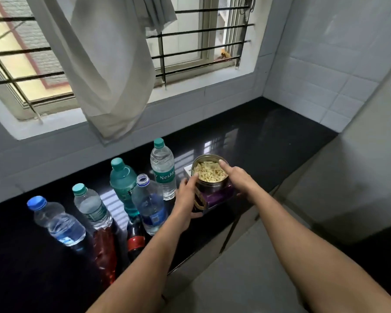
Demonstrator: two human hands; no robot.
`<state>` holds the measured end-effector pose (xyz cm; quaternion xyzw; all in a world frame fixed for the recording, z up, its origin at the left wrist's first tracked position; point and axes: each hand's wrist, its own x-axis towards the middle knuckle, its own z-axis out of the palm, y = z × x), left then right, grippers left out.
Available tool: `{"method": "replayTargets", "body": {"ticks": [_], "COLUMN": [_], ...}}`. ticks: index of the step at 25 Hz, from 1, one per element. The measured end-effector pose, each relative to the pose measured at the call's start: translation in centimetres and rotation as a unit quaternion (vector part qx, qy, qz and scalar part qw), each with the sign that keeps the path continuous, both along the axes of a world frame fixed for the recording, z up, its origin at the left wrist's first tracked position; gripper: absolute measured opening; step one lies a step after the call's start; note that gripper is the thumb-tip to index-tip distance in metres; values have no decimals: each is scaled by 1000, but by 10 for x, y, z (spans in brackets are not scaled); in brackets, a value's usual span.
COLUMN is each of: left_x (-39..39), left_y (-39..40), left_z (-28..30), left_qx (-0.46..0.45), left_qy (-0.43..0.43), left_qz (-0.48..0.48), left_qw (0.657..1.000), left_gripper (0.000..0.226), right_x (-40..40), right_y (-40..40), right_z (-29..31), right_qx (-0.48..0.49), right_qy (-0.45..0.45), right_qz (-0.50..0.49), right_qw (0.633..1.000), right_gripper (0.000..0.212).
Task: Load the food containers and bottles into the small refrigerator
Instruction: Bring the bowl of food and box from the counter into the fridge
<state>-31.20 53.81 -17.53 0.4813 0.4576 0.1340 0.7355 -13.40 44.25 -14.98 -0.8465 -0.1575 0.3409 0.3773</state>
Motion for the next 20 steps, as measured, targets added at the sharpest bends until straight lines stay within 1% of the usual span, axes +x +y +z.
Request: {"method": "replayTargets", "body": {"ticks": [1,2,4,5,6,7,9,10,12,13,14,16,17,19,20], "left_x": [5,8,9,9,7,4,-3,-8,-18,-24,-29,-38,-42,-50,-52], "left_y": [2,1,-4,-6,-8,-10,-13,-15,-20,-22,-23,-27,-29,-32,-32], "left_z": [-7,-9,-10,-11,-10,-8,-4,-2,2,4,5,5,5,4,3], "left_qx": [-19,-31,-31,-27,-18,-6,3,-4,-25,-34,-41,-51,-47,-34,-26], "left_qy": [-2,-1,-7,-17,-22,-22,-35,-57,-101,-111,-118,-124,-126,-131,-134], "left_qz": [10,13,17,10,-1,-13,-25,-20,-14,-13,-11,-6,2,15,15], "left_qw": [1000,999,999,999,1000,1000,999,998,995,993,992,991,991,991,991], "left_gripper": [97,95,75,69,69,74,83,79,72,72,73,78,81,82,83], "right_x": [1,-1,-12,-18,-26,-33,-46,-51,-56,-55,-50,-35,-31,-27,-26], "right_y": [6,8,6,2,-3,-9,-20,-26,-36,-38,-36,-29,-24,-13,-8], "right_z": [-7,-11,-7,-4,-2,-1,4,9,21,25,25,4,-10,-42,-56], "right_qx": [-2,1,14,16,18,22,40,46,52,62,75,68,42,-11,-23], "right_qy": [12,16,-9,-22,-30,-38,-47,-43,-26,-9,8,-8,-26,-22,-17], "right_qz": [2,-1,-7,-14,-21,-30,-38,-34,-19,-29,-60,-143,-159,-130,-116], "right_qw": [1000,1000,1000,1000,999,999,997,997,998,998,995,987,986,991,993], "right_gripper": [113,104,76,66,60,56,53,55,67,74,76,62,53,41,36]}}
